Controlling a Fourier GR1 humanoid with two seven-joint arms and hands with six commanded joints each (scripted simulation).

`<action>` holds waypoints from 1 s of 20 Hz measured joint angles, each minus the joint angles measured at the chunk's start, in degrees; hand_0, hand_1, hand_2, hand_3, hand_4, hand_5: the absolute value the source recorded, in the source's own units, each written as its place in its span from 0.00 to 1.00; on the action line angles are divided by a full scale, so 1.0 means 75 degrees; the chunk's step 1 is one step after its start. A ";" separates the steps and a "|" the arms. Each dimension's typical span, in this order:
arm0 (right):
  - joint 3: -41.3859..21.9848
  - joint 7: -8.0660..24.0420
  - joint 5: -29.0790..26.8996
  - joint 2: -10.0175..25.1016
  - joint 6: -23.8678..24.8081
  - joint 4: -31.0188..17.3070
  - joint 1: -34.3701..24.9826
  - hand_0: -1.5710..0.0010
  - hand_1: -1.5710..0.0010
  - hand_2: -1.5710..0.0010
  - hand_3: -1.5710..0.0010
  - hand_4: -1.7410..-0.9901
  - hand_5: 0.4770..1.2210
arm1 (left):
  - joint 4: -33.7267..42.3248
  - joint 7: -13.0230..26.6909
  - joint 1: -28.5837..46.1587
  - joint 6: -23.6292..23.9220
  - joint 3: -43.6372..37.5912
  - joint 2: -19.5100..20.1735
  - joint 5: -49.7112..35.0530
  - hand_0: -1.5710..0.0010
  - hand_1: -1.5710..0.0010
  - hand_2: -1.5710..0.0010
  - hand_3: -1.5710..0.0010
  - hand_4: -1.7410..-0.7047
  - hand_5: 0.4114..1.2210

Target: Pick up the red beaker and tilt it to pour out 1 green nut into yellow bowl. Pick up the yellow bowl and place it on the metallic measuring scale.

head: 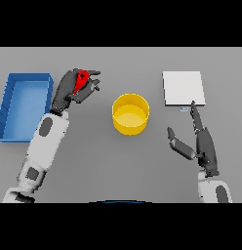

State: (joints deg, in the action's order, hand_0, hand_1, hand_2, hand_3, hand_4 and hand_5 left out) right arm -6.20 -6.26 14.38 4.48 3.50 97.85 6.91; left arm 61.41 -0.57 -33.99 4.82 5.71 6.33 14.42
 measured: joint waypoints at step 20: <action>-0.0026 0.0321 -0.0038 -0.0036 -0.0052 0.0145 0.0086 1.00 1.00 1.00 1.00 0.61 0.30 | -0.0541 0.1733 -0.2025 -0.1029 0.3976 0.1380 0.4011 0.00 0.00 0.00 0.00 0.07 0.98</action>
State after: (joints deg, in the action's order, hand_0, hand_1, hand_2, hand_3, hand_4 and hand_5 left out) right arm -6.39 -3.85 14.10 4.21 3.11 98.94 7.55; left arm 57.35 12.43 -49.17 -2.90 35.53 16.68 44.50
